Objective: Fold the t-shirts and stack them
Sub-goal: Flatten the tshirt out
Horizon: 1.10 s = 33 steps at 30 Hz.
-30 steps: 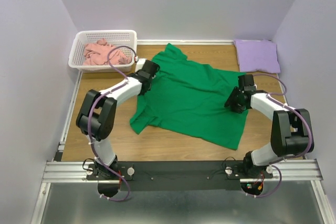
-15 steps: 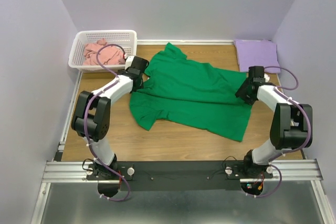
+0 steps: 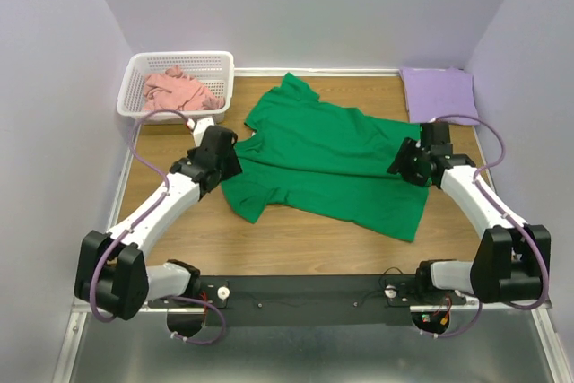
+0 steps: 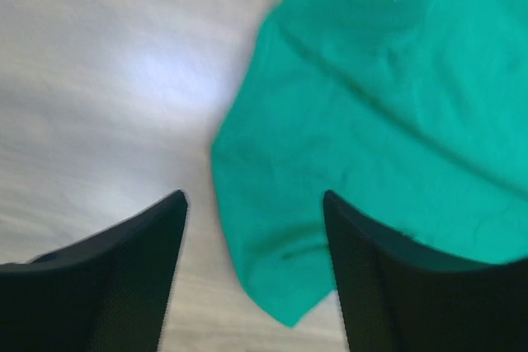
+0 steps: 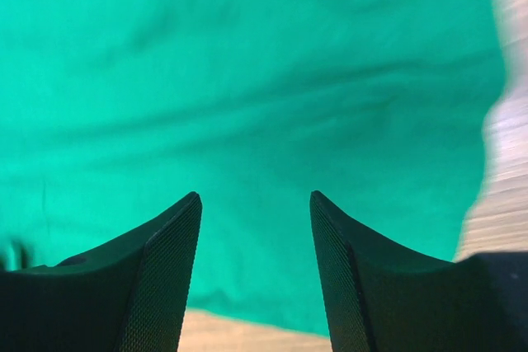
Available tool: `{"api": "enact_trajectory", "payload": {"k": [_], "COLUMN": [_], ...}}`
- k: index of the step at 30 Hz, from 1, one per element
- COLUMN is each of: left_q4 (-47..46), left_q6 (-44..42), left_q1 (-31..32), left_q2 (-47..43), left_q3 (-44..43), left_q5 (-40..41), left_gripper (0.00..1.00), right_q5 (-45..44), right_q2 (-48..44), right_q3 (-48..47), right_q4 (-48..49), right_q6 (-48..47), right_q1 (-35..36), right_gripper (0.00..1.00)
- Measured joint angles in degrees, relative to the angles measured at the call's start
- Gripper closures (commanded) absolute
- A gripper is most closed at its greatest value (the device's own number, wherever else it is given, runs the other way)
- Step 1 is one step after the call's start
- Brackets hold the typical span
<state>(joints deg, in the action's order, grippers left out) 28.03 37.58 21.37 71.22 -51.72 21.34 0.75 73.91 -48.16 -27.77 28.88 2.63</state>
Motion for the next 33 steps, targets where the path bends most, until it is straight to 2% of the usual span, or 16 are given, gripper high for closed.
{"api": "enact_trajectory", "payload": {"k": [4, 5, 7, 15, 21, 25, 33], "left_q4": [0.04, 0.07, -0.28, -3.98, -5.88, -5.90, -4.57], "left_q6": [3.39, 4.63, 5.66, 8.87, 8.72, 6.62, -0.33], "left_q1": [2.43, 3.15, 3.91, 4.24, 2.58, -0.17, -5.03], "left_q2": [1.29, 2.60, 4.24, 11.74, 18.60, 20.02, 25.00], "left_q3": [6.56, 7.82, 8.94, 9.68, 4.04, 2.51, -3.28], "left_q5": [-4.68, -5.86, -6.84, -6.58, -3.69, -2.34, 2.67], "left_gripper": [0.58, 0.67, 0.72, 0.78, 0.79, 0.79, 0.78], "right_q5": [3.30, 4.07, 4.39, 3.13, -1.73, -5.57, -13.18], "right_q2": [0.20, 0.39, 0.44, 3.13, 7.23, 8.35, 18.43], "right_q3": [3.10, 4.26, 5.53, 7.04, 7.45, 6.69, -2.71], "right_q4": [-0.39, -0.70, -0.85, -0.11, 1.70, 2.47, 3.19], "right_q6": [0.24, 0.42, 0.61, 1.11, 2.67, 3.74, 4.52], "right_q1": [2.10, 2.34, 2.34, 2.34, 2.34, 2.25, 1.60], "right_gripper": [0.41, 0.44, 0.46, 0.51, 0.51, 0.51, 0.50]}}
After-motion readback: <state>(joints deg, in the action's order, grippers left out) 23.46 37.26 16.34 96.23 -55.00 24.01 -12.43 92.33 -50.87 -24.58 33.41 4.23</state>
